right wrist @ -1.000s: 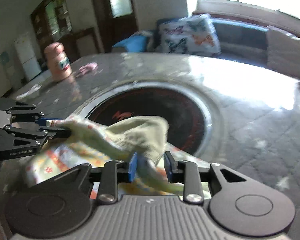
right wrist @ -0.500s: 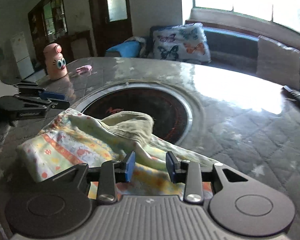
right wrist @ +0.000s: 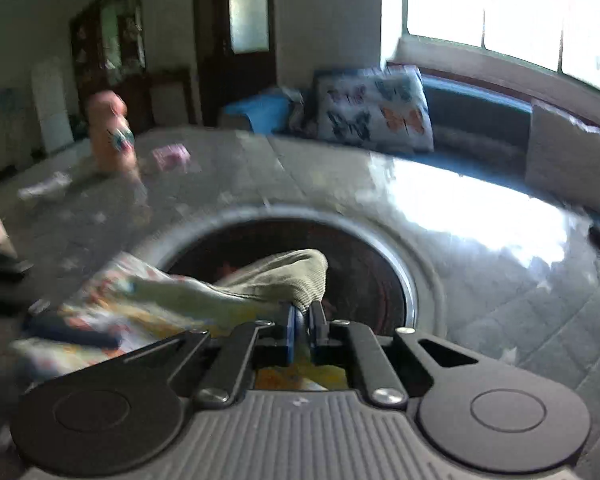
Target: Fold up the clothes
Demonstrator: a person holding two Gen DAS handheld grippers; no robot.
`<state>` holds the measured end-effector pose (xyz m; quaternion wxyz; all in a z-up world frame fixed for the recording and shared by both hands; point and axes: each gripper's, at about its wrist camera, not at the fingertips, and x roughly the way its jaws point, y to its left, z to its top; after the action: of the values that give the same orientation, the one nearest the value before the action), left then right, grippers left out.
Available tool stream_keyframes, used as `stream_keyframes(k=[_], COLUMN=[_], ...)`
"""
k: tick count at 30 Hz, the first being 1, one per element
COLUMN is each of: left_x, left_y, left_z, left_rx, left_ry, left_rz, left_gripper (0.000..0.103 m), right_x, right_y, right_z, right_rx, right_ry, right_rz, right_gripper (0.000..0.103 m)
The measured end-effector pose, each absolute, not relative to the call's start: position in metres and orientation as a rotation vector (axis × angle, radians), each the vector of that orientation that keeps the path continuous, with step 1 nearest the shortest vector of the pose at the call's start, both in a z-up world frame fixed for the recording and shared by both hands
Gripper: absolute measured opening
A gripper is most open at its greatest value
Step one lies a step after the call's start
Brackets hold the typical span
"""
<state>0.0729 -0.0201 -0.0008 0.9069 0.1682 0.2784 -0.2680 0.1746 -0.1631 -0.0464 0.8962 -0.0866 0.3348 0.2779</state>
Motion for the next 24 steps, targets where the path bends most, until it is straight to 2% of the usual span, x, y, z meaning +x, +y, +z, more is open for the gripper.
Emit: stream_keyframes(k=[3,6,11,17,24], left_x=[0.068,0.067,0.074,0.078,0.078], left_y=[-0.029,-0.030,-0.025,-0.018,-0.014], left_z=[-0.009,-0.012,-0.020,-0.024,-0.027], left_rx=[0.362,0.359,0.335,0.313,0.313], left_ry=[0.586,0.586,0.616,0.631,0.636], left_rz=[-0.557,-0.544,-0.497,-0.451,-0.427], left_gripper=[0.025,0.025,0.025,0.025,0.025], right_x=[0.182,0.173,0.131,0.082,0.089], right_y=[-0.163,-0.169,-0.180,-0.182,-0.193], right_z=[-0.058,-0.049,-0.027,-0.044,-0.057], right_rx=[-0.156,-0.138,-0.141,-0.159,-0.139], right_ry=[0.728,0.698,0.658,0.711,0.689], right_rz=[0.568,0.576,0.645,0.701,0.622], right_gripper=[0.009,0.017,0.017,0.017,0.016])
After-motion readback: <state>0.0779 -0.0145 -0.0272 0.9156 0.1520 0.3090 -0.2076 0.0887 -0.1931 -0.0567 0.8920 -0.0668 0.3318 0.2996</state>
